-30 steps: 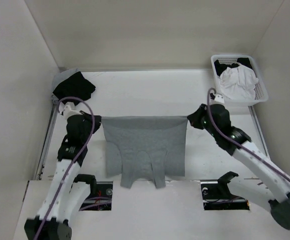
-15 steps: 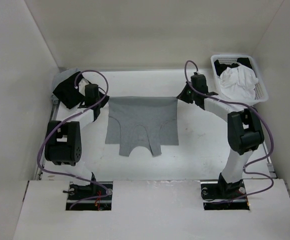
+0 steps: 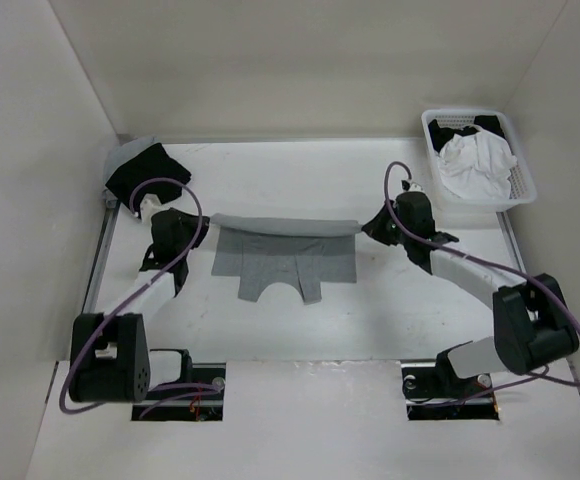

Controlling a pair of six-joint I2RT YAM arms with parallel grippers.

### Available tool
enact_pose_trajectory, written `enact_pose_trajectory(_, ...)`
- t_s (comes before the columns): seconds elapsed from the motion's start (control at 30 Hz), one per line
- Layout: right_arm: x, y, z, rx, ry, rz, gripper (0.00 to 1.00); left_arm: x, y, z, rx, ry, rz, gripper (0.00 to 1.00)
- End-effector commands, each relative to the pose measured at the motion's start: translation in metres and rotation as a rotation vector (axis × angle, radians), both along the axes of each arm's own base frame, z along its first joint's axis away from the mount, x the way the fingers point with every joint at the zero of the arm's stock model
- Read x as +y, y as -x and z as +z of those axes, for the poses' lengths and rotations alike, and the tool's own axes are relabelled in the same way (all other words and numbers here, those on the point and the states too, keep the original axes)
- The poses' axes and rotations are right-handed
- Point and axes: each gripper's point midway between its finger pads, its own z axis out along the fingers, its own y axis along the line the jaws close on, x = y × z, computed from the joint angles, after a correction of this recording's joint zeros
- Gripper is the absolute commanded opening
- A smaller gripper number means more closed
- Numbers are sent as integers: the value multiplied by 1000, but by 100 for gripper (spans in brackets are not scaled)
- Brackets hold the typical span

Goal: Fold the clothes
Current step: Fold the tank top

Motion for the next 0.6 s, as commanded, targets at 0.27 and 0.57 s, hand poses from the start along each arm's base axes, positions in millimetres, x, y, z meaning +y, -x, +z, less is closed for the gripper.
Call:
enact_pose_trajectory(0.27,11,78,-9,-66,3,13,2,3,63,-1,-70,12,-38,0)
enact_pose_trajectory(0.57,10,121,-60,89,33,-3,2,3,103,-49,19,17,-43,1)
